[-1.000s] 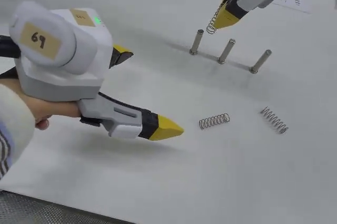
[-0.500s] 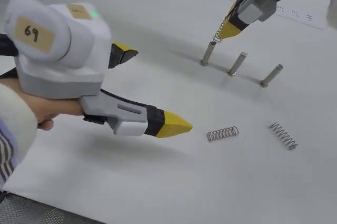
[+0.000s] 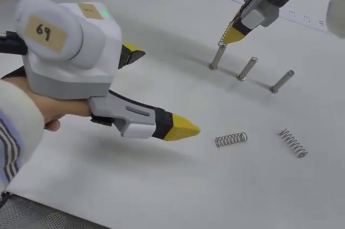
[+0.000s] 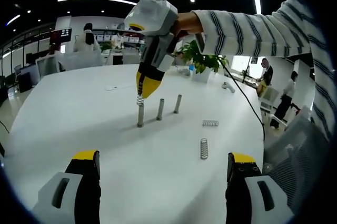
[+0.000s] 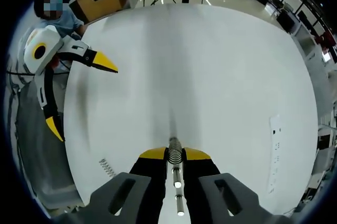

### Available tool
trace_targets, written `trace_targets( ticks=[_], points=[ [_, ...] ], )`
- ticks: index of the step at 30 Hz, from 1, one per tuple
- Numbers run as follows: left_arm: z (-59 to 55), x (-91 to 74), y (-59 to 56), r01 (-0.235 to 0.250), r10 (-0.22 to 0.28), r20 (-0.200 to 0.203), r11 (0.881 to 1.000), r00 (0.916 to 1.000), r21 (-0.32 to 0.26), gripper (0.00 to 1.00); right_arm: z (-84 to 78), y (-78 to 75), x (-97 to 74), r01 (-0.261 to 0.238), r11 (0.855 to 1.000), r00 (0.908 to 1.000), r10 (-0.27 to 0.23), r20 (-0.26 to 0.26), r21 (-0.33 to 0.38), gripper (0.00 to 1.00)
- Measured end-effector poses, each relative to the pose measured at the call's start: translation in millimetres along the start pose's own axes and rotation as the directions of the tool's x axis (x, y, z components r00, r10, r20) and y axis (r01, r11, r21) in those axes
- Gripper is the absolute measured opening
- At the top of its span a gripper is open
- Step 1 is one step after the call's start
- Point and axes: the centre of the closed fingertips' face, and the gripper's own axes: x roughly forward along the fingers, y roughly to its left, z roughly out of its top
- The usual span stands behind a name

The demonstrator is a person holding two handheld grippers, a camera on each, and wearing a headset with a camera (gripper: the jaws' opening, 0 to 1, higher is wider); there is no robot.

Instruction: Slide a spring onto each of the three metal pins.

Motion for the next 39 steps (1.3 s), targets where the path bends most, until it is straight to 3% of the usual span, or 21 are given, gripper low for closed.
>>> trace_targets(
  ticks=[9, 19, 28, 32, 39],
  points=[
    [-2.5, 1.9, -3.1, 0.010, -0.010, -0.013, 1.000, 0.9999, 0.005, 0.98, -5.5, 3.2, 0.5, 0.007, 0.999, 0.9998, -0.008, -0.020, -0.031, 0.08],
    [2.0, 1.3, -3.6, 0.017, -0.017, 0.003, 1.000, 0.9998, -0.008, 0.96, -8.5, 0.5, 18.3, -0.004, 1.000, 0.9994, 0.003, -0.034, -0.022, 0.08],
    [-4.0, 4.4, -5.6, 0.023, -0.023, -0.024, 1.000, 0.9995, -0.004, 0.97, -10.7, -1.0, 35.3, -0.011, 0.999, 0.9986, 0.009, -0.053, -0.044, 0.08],
    [0.4, 4.0, -6.4, 0.026, -0.027, -0.009, 0.999, 0.9996, -0.019, 0.97, -9.6, -7.6, 40.9, -0.011, 0.999, 0.9984, 0.009, -0.056, -0.049, 0.08],
    [-1.1, 5.1, -8.9, 0.037, -0.038, -0.025, 0.999, 0.9990, -0.008, 0.97, -12.0, -5.4, 45.4, -0.018, 0.998, 0.9974, 0.014, -0.070, -0.057, 0.08]
  ],
)
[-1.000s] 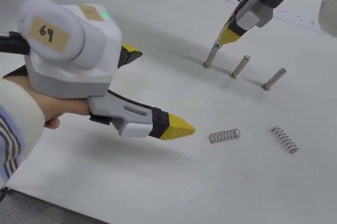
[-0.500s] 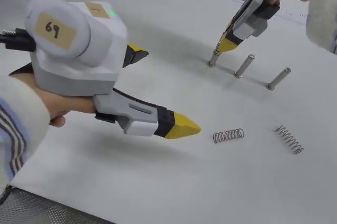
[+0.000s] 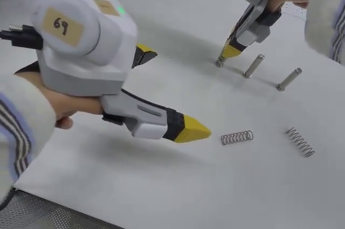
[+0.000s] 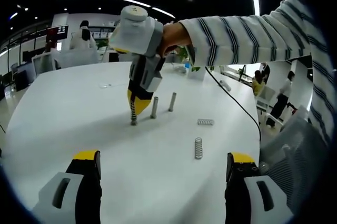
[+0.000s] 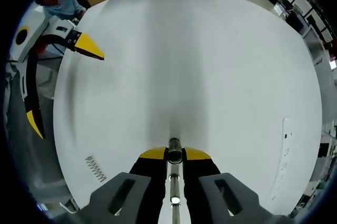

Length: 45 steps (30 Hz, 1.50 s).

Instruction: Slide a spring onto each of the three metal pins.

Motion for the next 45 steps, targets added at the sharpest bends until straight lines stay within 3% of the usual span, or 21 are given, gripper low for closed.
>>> trace_targets(
  ticks=[11, 26, 35, 41, 45],
  points=[
    [-6.4, 2.8, 0.9, 0.002, -0.002, -0.018, 1.000, 0.9998, 0.004, 0.97, -3.4, 3.5, 8.4, 0.003, 1.000, 0.9999, -0.003, -0.013, -0.028, 0.09],
    [-10.8, 6.9, -3.6, 0.019, -0.020, -0.036, 1.000, 0.9992, -0.015, 0.96, -3.3, -4.3, 8.5, 0.016, 1.000, 0.9998, -0.016, 0.010, -0.009, 0.13],
    [-15.8, 6.4, -4.8, 0.020, -0.021, -0.053, 1.000, 0.9984, -0.016, 0.95, -7.9, 2.1, -8.1, 0.016, 1.000, 0.9992, -0.016, 0.038, 0.002, 0.17],
    [-10.9, 5.3, -6.2, 0.027, -0.028, -0.024, 0.998, 0.9993, -0.054, 0.96, -13.3, 6.9, -18.7, 0.023, 1.000, 0.9987, -0.023, 0.046, -0.018, 0.24],
    [-11.5, 4.4, -5.1, 0.021, -0.022, -0.029, 0.999, 0.9993, -0.049, 0.96, -17.8, 8.6, -24.2, 0.029, 0.999, 0.9982, -0.028, 0.053, -0.017, 0.30]
  ],
)
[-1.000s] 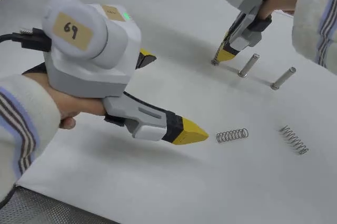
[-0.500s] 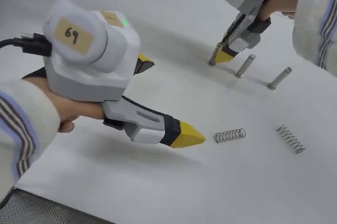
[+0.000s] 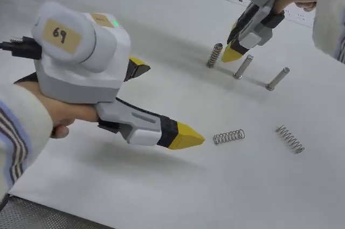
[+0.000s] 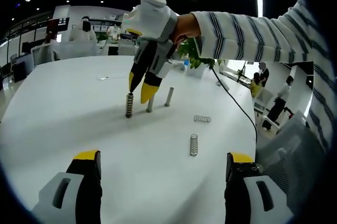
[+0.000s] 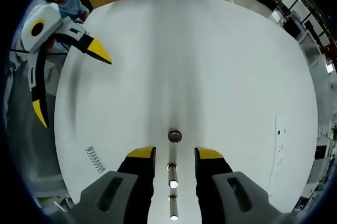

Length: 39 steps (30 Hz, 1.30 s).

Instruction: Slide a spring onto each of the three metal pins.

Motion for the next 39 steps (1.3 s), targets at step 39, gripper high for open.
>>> trace_targets(
  ticks=[39],
  points=[
    [19.2, -12.2, -2.5, -0.017, 0.016, 0.036, 0.999, 0.9992, 0.035, 0.96, -26.0, 36.8, -60.9, 0.068, 0.994, 0.9829, -0.081, 0.165, 0.086, 0.49]
  ],
)
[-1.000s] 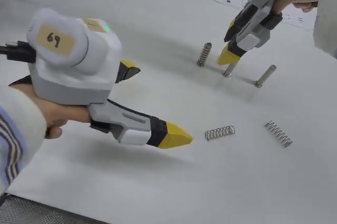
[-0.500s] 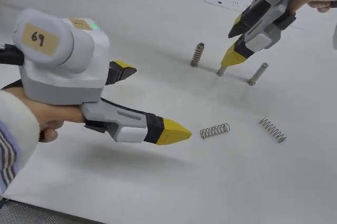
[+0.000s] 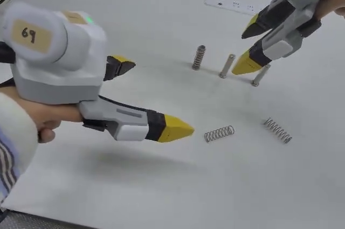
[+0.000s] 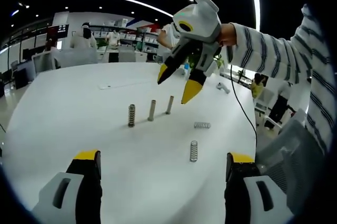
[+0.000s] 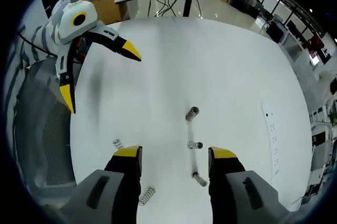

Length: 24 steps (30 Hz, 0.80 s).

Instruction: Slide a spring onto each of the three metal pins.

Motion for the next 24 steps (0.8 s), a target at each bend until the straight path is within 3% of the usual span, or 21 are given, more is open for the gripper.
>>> trace_targets(
  ticks=[6, 17, 20, 24],
  points=[
    [-1.0, -2.3, 0.0, -0.003, 0.003, -0.012, 1.000, 0.9999, 0.013, 0.95, -3.3, 5.2, -10.7, -0.002, 0.996, 0.9969, -0.005, 0.079, 0.085, 0.49],
    [-6.4, -6.6, 1.2, -0.006, 0.007, -0.047, 1.000, 0.9989, 0.028, 0.95, -28.8, 18.9, -25.2, 0.043, 0.982, 0.9906, -0.066, 0.120, 0.183, 0.53],
    [-7.8, -7.0, 1.9, -0.006, 0.008, -0.054, 1.000, 0.9985, 0.030, 0.95, -30.3, 21.5, -25.8, 0.061, 0.974, 0.9804, -0.099, 0.170, 0.216, 0.55],
    [-9.3, -7.2, 2.1, -0.006, 0.008, -0.062, 1.000, 0.9980, 0.030, 0.96, -32.9, 28.5, -28.7, 0.070, 0.968, 0.9722, -0.120, 0.201, 0.239, 0.61]
  ],
)
